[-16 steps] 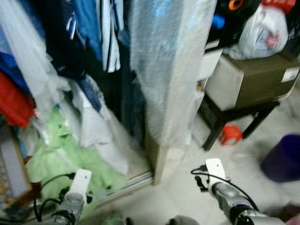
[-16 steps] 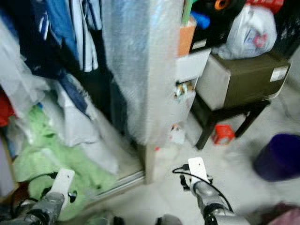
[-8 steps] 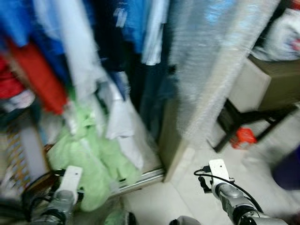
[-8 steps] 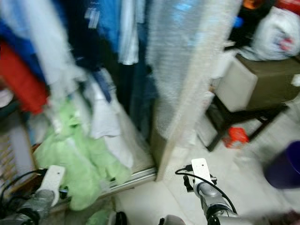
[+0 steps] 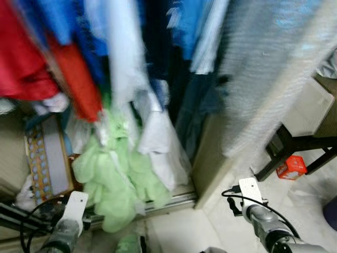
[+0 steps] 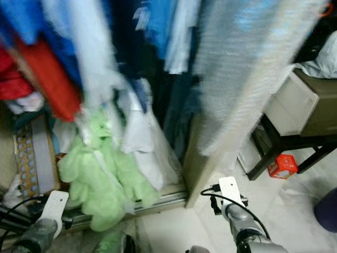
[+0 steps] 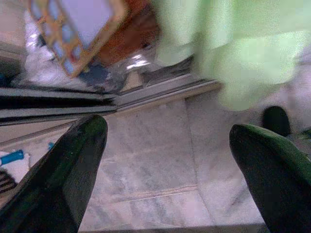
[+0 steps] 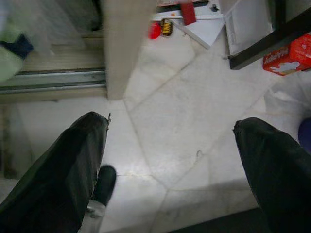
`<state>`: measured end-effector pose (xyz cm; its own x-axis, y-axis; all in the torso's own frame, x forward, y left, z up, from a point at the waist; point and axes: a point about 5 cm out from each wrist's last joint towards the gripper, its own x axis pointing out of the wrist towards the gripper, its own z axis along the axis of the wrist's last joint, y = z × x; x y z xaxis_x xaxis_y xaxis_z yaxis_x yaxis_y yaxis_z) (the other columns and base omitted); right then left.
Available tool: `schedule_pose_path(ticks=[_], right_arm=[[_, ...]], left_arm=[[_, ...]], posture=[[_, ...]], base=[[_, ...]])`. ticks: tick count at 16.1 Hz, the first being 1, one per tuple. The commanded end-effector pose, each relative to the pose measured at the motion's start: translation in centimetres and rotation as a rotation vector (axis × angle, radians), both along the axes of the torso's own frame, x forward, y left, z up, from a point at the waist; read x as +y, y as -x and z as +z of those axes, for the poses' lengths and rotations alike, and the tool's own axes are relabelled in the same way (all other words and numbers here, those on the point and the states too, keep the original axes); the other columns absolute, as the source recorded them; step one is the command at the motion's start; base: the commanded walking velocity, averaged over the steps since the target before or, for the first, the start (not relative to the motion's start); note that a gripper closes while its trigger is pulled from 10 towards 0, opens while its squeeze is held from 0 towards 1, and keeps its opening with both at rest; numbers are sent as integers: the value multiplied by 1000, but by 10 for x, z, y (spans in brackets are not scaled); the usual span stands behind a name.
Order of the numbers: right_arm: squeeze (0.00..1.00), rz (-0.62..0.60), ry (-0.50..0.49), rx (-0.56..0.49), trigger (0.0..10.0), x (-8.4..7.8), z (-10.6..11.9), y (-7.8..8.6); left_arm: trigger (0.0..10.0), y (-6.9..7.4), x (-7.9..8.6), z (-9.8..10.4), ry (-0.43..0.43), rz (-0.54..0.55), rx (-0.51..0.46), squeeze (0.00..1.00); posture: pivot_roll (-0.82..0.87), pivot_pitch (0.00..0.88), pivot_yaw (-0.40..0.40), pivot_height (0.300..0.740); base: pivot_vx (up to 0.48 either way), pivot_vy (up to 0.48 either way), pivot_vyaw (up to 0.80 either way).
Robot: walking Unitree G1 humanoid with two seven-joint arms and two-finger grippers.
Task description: Clean up the room
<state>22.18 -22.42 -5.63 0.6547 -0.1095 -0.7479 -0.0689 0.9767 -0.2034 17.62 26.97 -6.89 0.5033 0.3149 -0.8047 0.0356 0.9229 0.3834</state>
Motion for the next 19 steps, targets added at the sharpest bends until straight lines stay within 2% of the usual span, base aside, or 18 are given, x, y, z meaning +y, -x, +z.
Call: schedule_pose_path(ticks=[1, 3, 6, 12, 16, 19], right_arm=[[0, 0, 11, 3, 10000, -3, 0, 1], [0, 0, 11, 2, 10000, -3, 0, 1], [0, -6, 1, -1, 10000, -2, 0, 0], [0, 13, 13, -4, 10000, -2, 1, -1], [0, 22, 16, -5, 10000, -1, 2, -2], [0, 23, 20, -6, 10000, -2, 2, -2]], left_arm=[[10000, -1, 1, 1, 2, -3, -3, 0], [10000, 1, 2, 0, -7, -12, 0, 0], [10000, 1, 8, 3, -61, 2, -16, 0], [10000, -4, 18, 10, -104, 68, -72, 0], [10000, -8, 22, 14, -90, 100, -101, 0], [10000, -10, 19, 13, -69, 116, -109, 0]], posture=[[-15, 0, -4, 740], [-17, 0, -2, 740], [-18, 0, -1, 740], [-16, 0, -2, 740], [-17, 0, -2, 740], [-22, 0, -5, 740]], base=[[0, 480, 0], [0, 448, 0], [0, 0, 0], [0, 0, 0], [0, 0, 794], [0, 0, 800]])
